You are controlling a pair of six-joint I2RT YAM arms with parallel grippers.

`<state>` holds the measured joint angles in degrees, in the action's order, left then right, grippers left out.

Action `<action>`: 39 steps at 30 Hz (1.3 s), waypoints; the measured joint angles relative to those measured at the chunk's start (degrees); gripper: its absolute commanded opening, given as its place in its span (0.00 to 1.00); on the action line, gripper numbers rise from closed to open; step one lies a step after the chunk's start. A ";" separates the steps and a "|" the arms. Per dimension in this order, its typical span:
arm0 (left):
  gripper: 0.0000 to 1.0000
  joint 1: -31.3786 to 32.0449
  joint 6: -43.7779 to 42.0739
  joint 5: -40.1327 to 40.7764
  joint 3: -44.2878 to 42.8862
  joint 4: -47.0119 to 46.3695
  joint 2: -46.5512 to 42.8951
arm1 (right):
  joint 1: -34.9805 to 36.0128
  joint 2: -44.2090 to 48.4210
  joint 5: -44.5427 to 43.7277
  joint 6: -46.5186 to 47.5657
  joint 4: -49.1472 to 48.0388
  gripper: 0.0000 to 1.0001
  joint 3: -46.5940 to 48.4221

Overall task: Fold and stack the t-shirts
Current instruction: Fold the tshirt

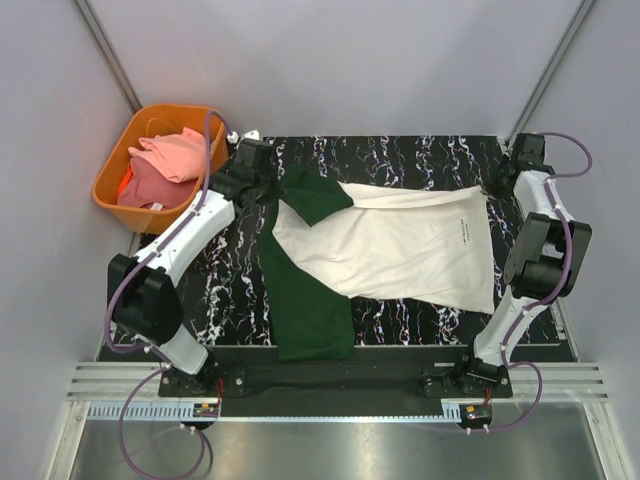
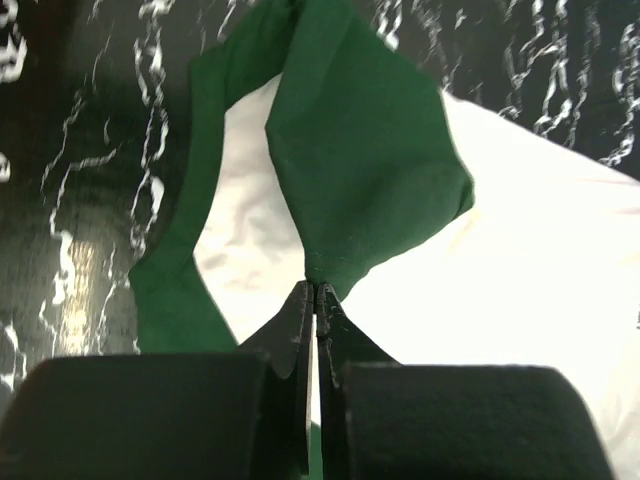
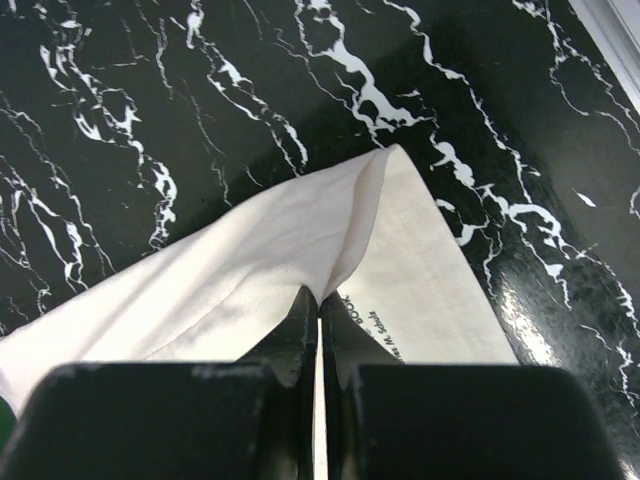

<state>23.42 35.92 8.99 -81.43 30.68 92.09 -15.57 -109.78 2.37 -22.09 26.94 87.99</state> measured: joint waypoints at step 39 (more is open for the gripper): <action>0.00 -0.26 2.19 -3.30 7.98 7.32 -3.34 | -1.07 -2.29 -4.63 -2.32 7.52 0.13 -4.15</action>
<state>23.16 38.11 5.69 -73.45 38.00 88.75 -16.64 -112.07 -2.26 -24.40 34.46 83.83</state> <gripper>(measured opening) 0.012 0.034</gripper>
